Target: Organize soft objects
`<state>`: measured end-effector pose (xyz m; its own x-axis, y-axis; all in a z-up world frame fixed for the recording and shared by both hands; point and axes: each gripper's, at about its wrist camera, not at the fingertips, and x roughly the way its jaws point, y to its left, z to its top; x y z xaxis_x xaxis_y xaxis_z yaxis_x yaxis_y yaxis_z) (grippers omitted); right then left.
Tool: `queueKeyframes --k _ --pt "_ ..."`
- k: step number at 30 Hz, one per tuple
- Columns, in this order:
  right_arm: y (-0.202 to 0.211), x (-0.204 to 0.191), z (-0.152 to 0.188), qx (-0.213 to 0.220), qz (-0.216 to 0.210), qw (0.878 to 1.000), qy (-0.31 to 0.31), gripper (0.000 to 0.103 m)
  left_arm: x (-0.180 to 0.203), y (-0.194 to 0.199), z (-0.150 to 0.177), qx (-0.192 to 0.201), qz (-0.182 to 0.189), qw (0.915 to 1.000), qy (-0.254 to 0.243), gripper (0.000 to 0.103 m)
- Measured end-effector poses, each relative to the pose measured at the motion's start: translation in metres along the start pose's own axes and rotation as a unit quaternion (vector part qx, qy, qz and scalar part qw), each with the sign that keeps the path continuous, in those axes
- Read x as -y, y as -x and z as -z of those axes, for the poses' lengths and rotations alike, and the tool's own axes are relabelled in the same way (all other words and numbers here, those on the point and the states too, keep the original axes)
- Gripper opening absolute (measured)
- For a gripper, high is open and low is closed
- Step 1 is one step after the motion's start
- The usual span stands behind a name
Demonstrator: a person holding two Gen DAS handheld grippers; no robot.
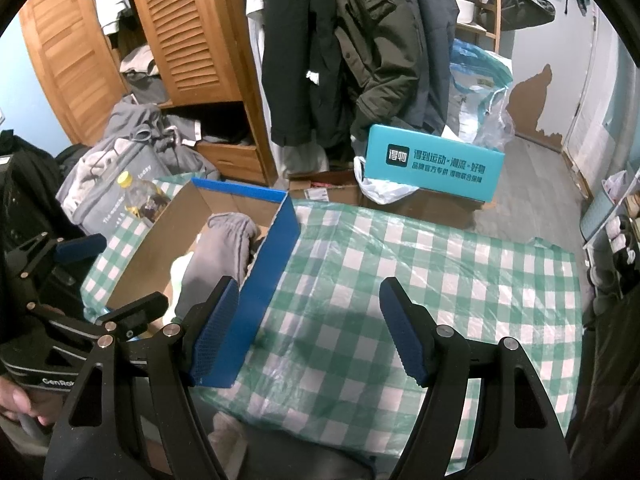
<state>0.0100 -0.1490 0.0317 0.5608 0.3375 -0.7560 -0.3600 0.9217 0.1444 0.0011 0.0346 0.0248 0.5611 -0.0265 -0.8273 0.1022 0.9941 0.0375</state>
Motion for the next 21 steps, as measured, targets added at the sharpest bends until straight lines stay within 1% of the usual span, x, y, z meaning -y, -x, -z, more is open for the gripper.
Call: queueKeyframes --k 21 --pt "0.0003 0.0002 0.0001 0.0 0.0 1.0 0.001 0.072 0.004 -0.0001 0.0012 0.003 0.001 1.0 -0.009 0.102"
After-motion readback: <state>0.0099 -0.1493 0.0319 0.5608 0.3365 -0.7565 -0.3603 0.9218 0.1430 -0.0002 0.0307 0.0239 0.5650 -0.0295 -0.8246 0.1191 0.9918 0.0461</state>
